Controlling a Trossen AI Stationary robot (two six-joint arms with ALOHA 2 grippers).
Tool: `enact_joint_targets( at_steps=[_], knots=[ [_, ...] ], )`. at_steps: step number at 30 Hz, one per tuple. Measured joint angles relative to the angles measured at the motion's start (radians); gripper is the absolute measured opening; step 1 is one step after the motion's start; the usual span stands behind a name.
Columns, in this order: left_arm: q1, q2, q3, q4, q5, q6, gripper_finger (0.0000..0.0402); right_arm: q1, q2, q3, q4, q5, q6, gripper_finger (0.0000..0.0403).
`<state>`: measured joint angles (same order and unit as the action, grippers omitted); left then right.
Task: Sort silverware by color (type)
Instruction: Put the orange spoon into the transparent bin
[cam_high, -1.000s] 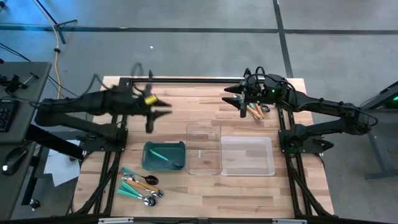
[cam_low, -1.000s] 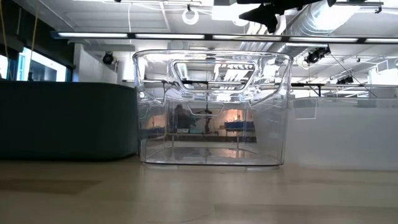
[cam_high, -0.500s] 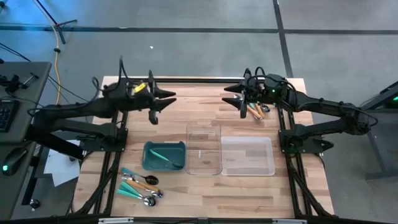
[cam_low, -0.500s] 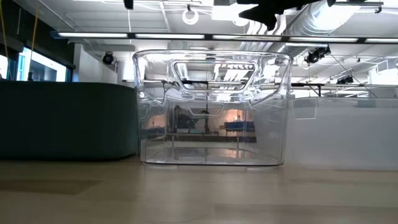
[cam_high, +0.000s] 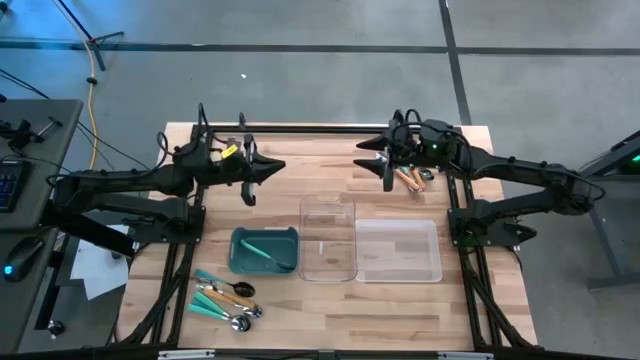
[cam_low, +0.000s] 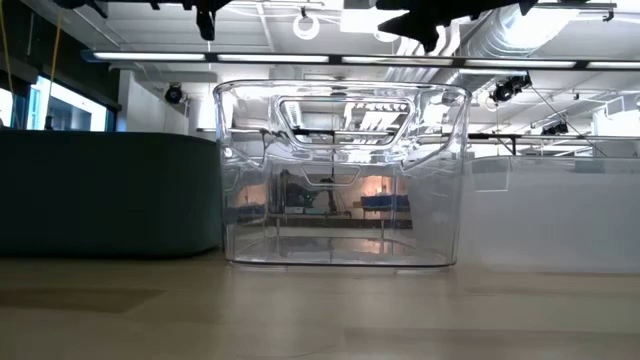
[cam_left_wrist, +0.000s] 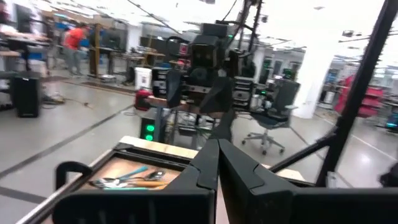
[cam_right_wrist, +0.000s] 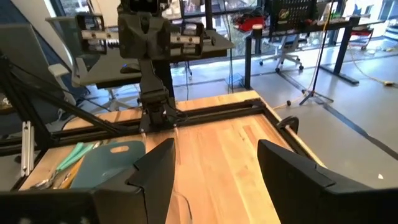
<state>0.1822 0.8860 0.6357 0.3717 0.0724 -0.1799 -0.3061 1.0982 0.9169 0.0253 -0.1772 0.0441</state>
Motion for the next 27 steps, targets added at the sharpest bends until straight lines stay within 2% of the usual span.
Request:
enact_joint_targets(
  at_steps=[5, 18, 23, 27],
  knots=[
    [0.0, 0.0, 0.0, -0.007, 0.043, -0.001, 0.0001, 0.016, 0.004, 0.0, 0.006, -0.002, 0.0, 0.0213],
    [0.0, 0.0, 0.0, -0.017, 0.08, 0.011, 0.0, 0.047, 0.003, 0.0, 0.046, -0.002, 0.008, 0.0211],
    [0.001, 0.0, 0.0, -0.032, 0.08, 0.026, 0.0, 0.047, 0.003, 0.0, 0.046, -0.002, 0.008, 0.0189],
    [0.001, 0.0, 0.0, -0.039, 0.08, 0.026, 0.0, 0.047, 0.003, 0.0, 0.046, -0.001, -0.001, 0.0155]
  ],
)
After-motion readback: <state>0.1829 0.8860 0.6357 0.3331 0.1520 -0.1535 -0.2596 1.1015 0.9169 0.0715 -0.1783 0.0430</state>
